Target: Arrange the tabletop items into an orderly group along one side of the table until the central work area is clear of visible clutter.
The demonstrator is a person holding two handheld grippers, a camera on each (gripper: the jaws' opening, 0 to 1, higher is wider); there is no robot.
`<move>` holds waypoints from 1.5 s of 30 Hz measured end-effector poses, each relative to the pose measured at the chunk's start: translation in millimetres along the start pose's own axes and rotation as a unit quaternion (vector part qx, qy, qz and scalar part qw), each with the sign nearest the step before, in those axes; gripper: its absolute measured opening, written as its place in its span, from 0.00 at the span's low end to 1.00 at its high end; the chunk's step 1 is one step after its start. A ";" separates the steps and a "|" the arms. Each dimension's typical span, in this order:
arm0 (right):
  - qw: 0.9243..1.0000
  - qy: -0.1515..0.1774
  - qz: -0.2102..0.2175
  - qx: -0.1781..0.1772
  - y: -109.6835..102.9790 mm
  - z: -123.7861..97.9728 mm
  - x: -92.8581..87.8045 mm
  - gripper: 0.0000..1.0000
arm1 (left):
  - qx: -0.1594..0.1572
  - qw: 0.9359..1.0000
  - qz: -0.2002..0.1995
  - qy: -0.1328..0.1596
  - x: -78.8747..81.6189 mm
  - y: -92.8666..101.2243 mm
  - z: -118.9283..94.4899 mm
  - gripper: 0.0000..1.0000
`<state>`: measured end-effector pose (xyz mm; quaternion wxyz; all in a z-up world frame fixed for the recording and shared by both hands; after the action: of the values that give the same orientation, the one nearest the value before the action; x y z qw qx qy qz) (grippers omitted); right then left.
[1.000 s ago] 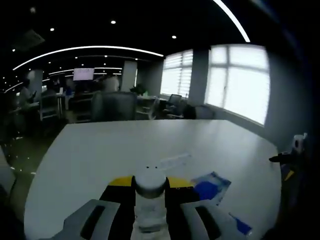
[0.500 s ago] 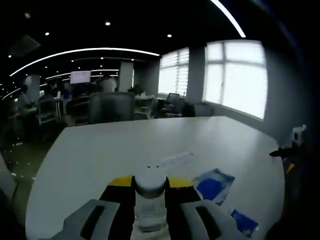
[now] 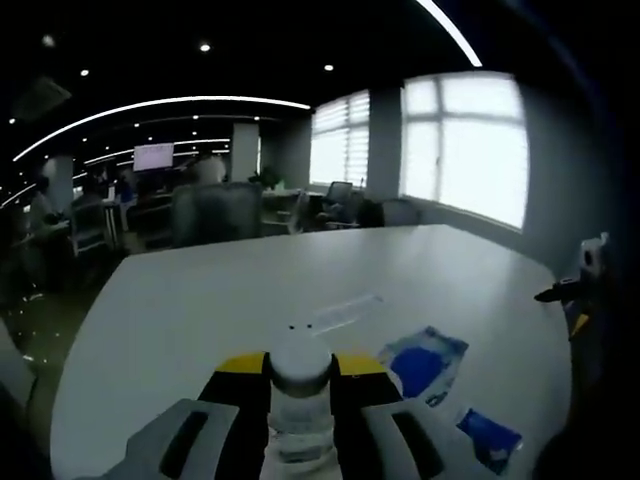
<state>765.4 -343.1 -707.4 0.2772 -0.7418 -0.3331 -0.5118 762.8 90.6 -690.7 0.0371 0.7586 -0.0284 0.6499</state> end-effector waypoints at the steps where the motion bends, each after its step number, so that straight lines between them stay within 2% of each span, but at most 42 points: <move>1: 1.000 -0.003 -0.002 0.003 -1.5 0.6 -0.6 0.92 | -0.001 1.000 0.001 -0.001 0.0 -1.3 0.6 0.20; 9: 1.000 -0.006 -0.003 0.012 -6.9 5.2 -3.0 0.92 | -0.015 1.000 0.006 0.011 0.0 0.0 -0.9 0.21; 13: 1.000 -0.013 -0.002 0.011 -6.3 6.6 -5.8 0.92 | -0.012 1.000 0.014 0.016 2.9 4.4 -1.9 0.22; 18: 1.000 -0.016 0.003 0.011 -6.5 7.8 -9.0 0.92 | 0.007 0.999 0.023 0.027 9.5 4.7 -0.1 0.34; 22: 1.000 -0.020 0.004 0.014 -6.6 8.4 -11.6 0.92 | 0.037 0.999 0.028 0.025 7.6 2.1 -2.2 0.38; 26: 1.000 -0.022 0.007 0.014 -6.0 9.4 -13.7 0.92 | 0.061 0.997 -0.002 0.038 3.4 8.7 0.1 0.40; 28: 1.000 -0.024 0.008 0.015 -5.8 10.3 -15.1 0.91 | 0.088 0.995 -0.004 0.041 2.8 13.0 -0.9 0.39; 31: 0.999 -0.024 0.011 0.017 -6.2 11.3 -15.4 0.91 | 0.108 0.993 -0.010 0.047 -3.2 18.2 -0.6 0.39; 35: 0.999 -0.025 0.011 0.020 -6.3 12.2 -16.6 0.91 | 0.155 0.986 -0.001 0.055 -3.6 20.9 -4.4 0.39; 37: 0.999 -0.026 0.014 0.021 -6.1 12.4 -18.1 0.91 | 0.170 0.984 0.018 0.054 -2.9 22.7 -5.6 0.38; 39: 0.999 -0.029 0.015 0.022 -6.6 12.4 -21.1 0.91 | 0.202 0.977 0.034 0.061 -2.1 23.7 -7.0 0.35; 45: 0.999 -0.035 0.021 0.026 -8.8 12.3 -26.9 0.90 | 0.227 0.971 0.036 0.064 -4.5 24.0 0.5 0.34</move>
<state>758.8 -334.0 -736.2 0.2956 -0.7584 -0.3402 -0.4708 760.5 66.7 -694.8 -0.1581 0.7022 0.0951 0.6877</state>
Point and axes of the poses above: the point that each gripper's makers call its tool centre point, and the gripper's own axes: z roughly forward along the fingers, y roughly to its right, x roughly out of its top, the point moved 7 cm from there along -z, roughly backward along the fingers, and after that the axes turned 12 degrees about y, right-handed, at the moved point
